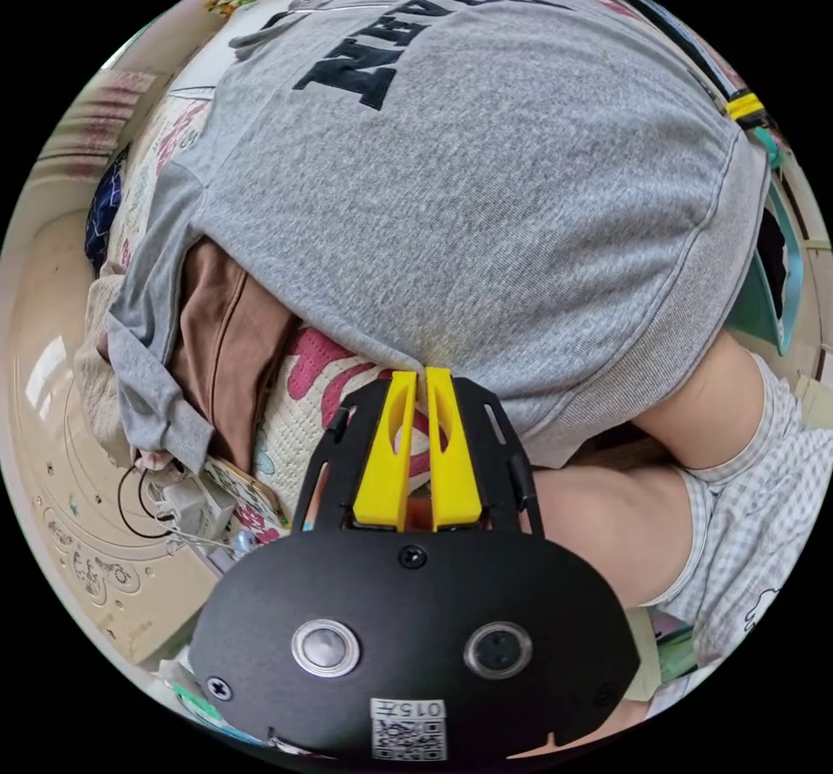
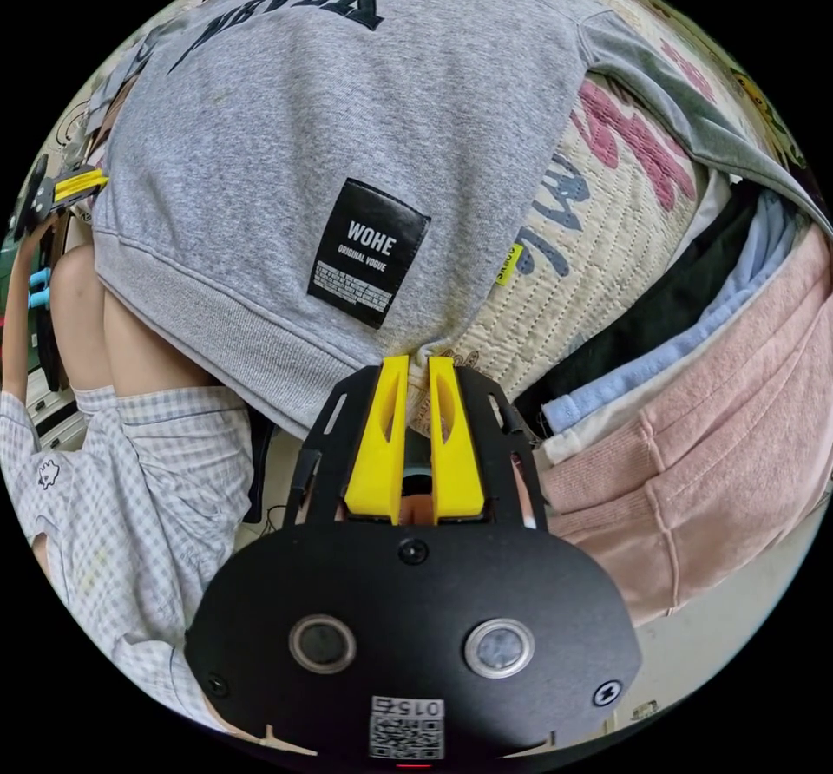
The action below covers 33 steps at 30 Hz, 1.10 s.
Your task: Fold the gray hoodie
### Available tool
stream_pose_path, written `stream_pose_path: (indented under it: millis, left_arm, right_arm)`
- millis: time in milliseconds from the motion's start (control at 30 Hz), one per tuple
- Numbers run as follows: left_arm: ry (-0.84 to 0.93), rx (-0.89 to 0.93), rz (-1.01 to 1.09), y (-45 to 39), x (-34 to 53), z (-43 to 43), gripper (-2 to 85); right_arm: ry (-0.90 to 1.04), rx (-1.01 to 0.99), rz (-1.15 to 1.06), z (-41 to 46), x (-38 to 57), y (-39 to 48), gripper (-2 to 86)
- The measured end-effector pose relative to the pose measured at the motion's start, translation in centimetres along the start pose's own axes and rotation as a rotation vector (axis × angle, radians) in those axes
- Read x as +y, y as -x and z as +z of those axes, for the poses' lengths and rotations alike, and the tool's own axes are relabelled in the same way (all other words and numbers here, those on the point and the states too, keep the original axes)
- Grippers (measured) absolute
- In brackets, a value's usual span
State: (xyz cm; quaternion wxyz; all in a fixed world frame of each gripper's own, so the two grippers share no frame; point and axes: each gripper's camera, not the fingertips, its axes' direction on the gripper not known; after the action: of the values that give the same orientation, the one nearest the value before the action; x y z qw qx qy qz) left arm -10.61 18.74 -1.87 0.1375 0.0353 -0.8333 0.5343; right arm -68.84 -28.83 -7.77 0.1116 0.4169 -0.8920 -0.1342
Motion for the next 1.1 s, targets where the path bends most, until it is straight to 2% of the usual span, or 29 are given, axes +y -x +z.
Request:
stream_pose_path:
  millis: [200,467,733,867,967,1100]
  left_arm:
    - [0.038,0.081,0.035,1.2,-2.2,-0.1,1.4]
    - [-0.002,0.121,-0.051,1.9,-0.9,-0.5,1.4]
    - [-0.058,0.133,-0.163,2.0,2.8,-1.1,1.3]
    - [-0.046,0.146,-0.147,2.2,4.0,-1.5,1.4]
    - [-0.07,0.183,-0.119,2.9,6.0,-2.7,1.4]
    - [-0.158,0.296,-0.198,5.6,11.0,-5.0,1.4]
  right_arm:
    - [0.019,-0.001,-0.006,-1.5,0.2,1.4,5.2]
    - [0.043,0.002,-0.005,-3.7,0.9,3.5,5.1]
    - [-0.051,-0.031,0.024,-6.7,4.3,5.4,5.1]
    - [-0.044,-0.026,0.023,-8.2,5.1,6.4,5.1]
    - [-0.027,-0.025,0.022,-9.6,5.7,7.1,5.1]
    - [-0.008,-0.025,0.006,-11.7,6.6,8.0,5.1]
